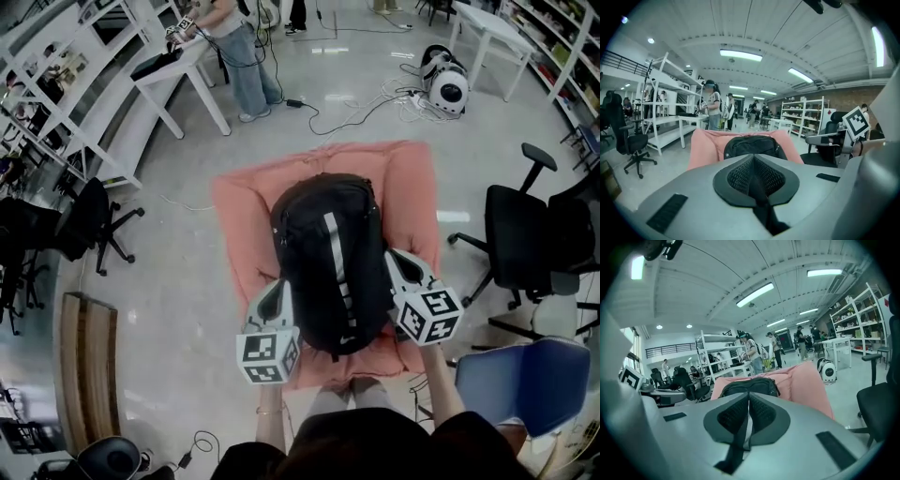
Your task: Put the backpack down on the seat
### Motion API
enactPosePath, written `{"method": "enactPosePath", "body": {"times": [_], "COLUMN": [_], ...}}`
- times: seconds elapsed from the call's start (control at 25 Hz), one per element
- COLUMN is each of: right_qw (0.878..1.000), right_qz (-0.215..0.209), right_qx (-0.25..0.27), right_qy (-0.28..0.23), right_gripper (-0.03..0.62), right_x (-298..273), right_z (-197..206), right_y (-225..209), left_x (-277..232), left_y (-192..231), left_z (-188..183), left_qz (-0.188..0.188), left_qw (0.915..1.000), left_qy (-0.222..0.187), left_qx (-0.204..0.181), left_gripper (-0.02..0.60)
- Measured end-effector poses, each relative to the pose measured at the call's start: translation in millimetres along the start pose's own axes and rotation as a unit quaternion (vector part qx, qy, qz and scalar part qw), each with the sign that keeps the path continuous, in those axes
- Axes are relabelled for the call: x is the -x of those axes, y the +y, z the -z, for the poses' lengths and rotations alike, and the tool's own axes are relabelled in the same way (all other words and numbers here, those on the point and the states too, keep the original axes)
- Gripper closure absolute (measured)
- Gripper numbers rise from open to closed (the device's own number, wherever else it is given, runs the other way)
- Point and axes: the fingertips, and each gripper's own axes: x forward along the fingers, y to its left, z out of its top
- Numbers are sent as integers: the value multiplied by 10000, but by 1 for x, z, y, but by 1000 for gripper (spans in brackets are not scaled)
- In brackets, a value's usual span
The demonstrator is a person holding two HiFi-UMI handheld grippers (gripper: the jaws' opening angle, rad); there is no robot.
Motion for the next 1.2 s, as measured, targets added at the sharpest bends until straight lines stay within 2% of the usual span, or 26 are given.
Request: {"method": "enactPosePath", "body": {"times": [0.24, 0.48, 0.68, 0.88, 1.2], "right_qw": [9993, 9970, 9942, 9918, 9886], "right_qz": [-152, -417, -568, -524, -604], "right_qx": [52, 162, 297, 510, 571], "right_qy": [-348, -628, -864, -1051, -1254], "right_gripper": [580, 580, 580, 580, 581], "right_x": [38, 73, 94, 114, 126], "right_z": [-21, -41, -55, -64, -72], "right_y": [11, 22, 28, 33, 38], "left_x": [40, 74, 97, 114, 128], "left_y": [-8, -15, -23, -30, -26], "left_z": [-23, -42, -53, -58, -65], "left_qz": [89, 22, -43, -63, -162], "left_qw": [9994, 9976, 9955, 9941, 9913], "left_qy": [-293, -672, -881, -1008, -1228], "left_qx": [-130, -143, -353, -403, -436], "left_gripper": [568, 568, 568, 568, 568]}}
